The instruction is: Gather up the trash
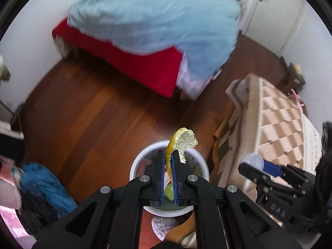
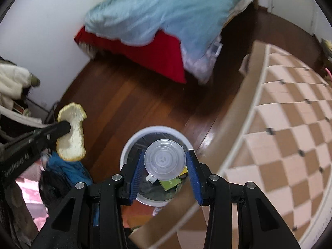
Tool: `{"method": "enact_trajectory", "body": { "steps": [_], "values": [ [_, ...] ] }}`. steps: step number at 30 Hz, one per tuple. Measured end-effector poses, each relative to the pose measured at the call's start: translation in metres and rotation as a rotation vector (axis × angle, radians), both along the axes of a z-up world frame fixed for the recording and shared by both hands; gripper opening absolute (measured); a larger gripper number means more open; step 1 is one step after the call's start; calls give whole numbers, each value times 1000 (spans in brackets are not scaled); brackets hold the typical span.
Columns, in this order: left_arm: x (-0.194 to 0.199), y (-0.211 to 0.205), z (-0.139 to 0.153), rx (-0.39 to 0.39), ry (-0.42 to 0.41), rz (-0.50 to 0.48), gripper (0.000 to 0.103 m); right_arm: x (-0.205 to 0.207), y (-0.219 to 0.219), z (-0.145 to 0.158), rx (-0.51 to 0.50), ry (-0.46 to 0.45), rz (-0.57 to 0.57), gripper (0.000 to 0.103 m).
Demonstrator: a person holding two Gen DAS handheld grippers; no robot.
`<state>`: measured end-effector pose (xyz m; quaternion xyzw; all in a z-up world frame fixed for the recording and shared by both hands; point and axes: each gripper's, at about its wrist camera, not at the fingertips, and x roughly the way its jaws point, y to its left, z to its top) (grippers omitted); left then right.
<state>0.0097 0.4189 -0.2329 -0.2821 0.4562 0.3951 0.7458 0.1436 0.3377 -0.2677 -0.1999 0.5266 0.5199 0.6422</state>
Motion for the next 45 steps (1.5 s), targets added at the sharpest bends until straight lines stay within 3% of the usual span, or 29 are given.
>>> {"method": "enact_trajectory", "body": {
  "steps": [6,11,19,23,24,26,27,28,30,33,35,45],
  "values": [
    [-10,23,-67,-139,19,36,4,-2,39,-57,-126,47,64,43],
    [-13,36,-103,-245,19,65,4,-6,60,-88,-205,74,105,43],
    [-20,40,-110,-300,12,86,7,1,74,-102,-254,89,124,46],
    [-22,38,-94,-264,35,84,10,2,69,-83,-234,74,112,62],
    [-24,36,-84,-240,41,80,17,2,66,-75,-226,60,108,65],
    [-26,31,-68,-205,26,76,45,1,59,-57,-203,47,101,73],
    [-29,26,-56,-173,25,75,69,-1,54,-48,-194,37,98,74],
    [-30,24,-48,-152,21,75,81,-2,48,-37,-183,19,96,78],
    [-35,14,-27,-107,20,69,82,-8,35,-17,-163,-25,87,86],
    [-43,-4,-1,-55,32,55,100,-17,10,11,-137,-73,79,96],
    [-51,-19,18,-12,37,53,100,-24,-10,28,-118,-95,65,102],
    [-90,-93,87,85,-6,49,101,-57,-105,108,16,-112,25,103]
  ]
}}
